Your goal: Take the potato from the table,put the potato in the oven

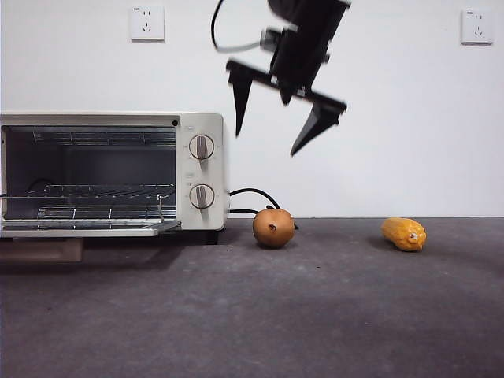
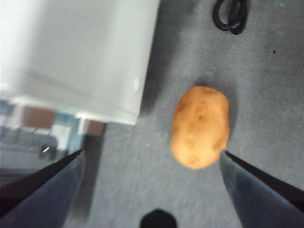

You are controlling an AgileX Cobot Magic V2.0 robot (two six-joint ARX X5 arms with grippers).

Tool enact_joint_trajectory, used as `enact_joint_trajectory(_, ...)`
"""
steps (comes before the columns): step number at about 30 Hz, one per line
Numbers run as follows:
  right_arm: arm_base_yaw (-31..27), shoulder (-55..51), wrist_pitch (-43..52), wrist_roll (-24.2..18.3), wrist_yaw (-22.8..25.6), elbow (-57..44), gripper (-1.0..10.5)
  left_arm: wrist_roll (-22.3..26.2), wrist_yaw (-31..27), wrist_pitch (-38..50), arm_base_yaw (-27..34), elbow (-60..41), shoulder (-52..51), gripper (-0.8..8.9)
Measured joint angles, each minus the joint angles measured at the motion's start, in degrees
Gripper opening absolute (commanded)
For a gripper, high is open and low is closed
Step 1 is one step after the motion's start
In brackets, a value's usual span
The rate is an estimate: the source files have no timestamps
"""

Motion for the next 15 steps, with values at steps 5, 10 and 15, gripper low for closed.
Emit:
enact_joint_trajectory(5,-0.74,4.81,1.64,0.87,0.57,1.4,4.8,1.64,-1.01,-0.98,-3.23,0.0,0.0,-0.07)
enact_joint_trajectory(10,-1.22,8.15,2.64,1.57,2.01,1.42,4.8,2.56,-1.03,-1.14,-5.18,0.0,0.0,-0.07)
enact_joint_trajectory(15,-1.55,9.49,4.72,2.12,3.61,1.42,4.8,2.95,-1.03,-1.2,-6.71,0.0,0.0,-0.07)
